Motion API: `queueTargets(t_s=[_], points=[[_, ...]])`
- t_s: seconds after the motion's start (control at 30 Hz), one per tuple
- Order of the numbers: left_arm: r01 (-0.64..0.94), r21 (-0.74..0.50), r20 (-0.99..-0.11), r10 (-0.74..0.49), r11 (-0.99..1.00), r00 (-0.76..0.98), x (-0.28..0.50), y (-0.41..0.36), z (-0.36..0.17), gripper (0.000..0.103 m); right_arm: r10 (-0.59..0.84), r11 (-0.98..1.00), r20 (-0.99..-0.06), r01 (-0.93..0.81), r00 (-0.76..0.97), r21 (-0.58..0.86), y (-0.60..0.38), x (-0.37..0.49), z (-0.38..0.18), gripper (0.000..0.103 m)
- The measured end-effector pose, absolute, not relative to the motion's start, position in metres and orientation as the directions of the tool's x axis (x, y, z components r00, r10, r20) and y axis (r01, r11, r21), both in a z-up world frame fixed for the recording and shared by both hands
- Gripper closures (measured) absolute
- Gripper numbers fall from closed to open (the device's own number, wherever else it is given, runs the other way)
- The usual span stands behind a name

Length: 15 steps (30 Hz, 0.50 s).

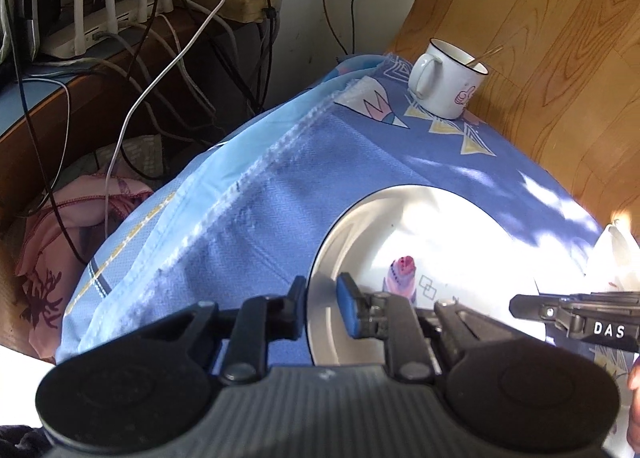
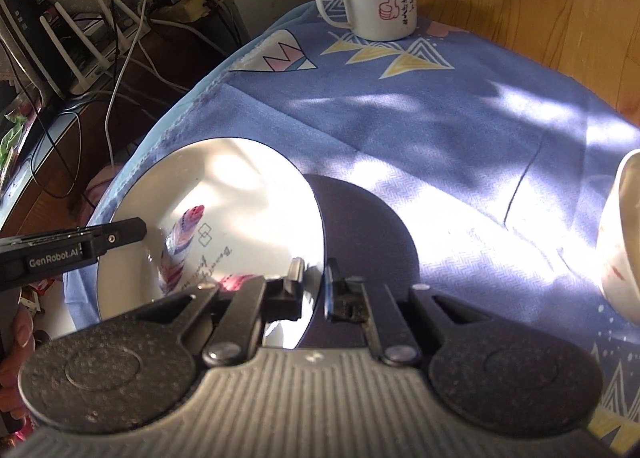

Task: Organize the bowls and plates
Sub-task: 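Close both grippers on the feather plate rim and lift it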

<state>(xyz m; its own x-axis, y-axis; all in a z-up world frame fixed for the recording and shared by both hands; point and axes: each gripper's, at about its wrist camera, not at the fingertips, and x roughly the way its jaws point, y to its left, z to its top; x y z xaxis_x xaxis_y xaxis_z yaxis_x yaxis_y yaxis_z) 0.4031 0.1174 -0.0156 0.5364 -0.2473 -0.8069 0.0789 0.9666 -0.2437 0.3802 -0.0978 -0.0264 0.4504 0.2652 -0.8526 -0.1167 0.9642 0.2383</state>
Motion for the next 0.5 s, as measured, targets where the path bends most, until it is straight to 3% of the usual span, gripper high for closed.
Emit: queueTargets(t_s=[0.5], points=[[0.202,-0.253,-0.773,-0.324,0.946,0.545,0.357,0.040,0.025,0.086,0.197,0.978,-0.834,-0.047,0.516,0.202,-0.161,0.306,0.013,0.091]])
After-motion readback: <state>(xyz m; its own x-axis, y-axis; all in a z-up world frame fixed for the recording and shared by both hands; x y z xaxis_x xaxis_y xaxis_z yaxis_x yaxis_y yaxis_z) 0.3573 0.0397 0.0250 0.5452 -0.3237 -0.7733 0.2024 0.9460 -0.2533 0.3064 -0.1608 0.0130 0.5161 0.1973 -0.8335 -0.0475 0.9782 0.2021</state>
